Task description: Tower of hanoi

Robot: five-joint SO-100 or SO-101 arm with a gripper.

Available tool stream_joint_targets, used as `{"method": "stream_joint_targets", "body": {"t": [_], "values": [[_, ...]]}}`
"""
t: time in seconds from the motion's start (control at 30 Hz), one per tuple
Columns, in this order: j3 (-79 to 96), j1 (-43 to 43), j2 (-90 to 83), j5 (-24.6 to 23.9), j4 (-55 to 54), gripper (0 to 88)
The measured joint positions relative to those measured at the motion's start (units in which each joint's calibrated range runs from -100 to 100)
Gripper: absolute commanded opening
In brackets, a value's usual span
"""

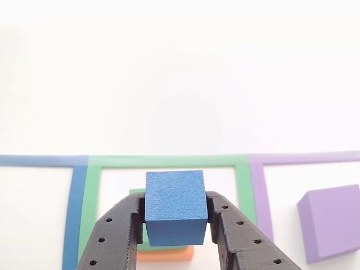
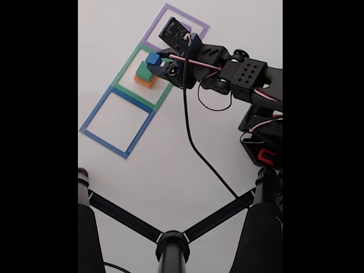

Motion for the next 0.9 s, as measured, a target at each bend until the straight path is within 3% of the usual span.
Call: {"method": "stream_joint_targets", "body": {"t": [0.53, 0.9], "values": [[5.13, -1.06, 20.35, -0.39, -32.26, 2.8], [6.01, -1.06, 26.0, -0.39, -39.41, 3.4]]}}
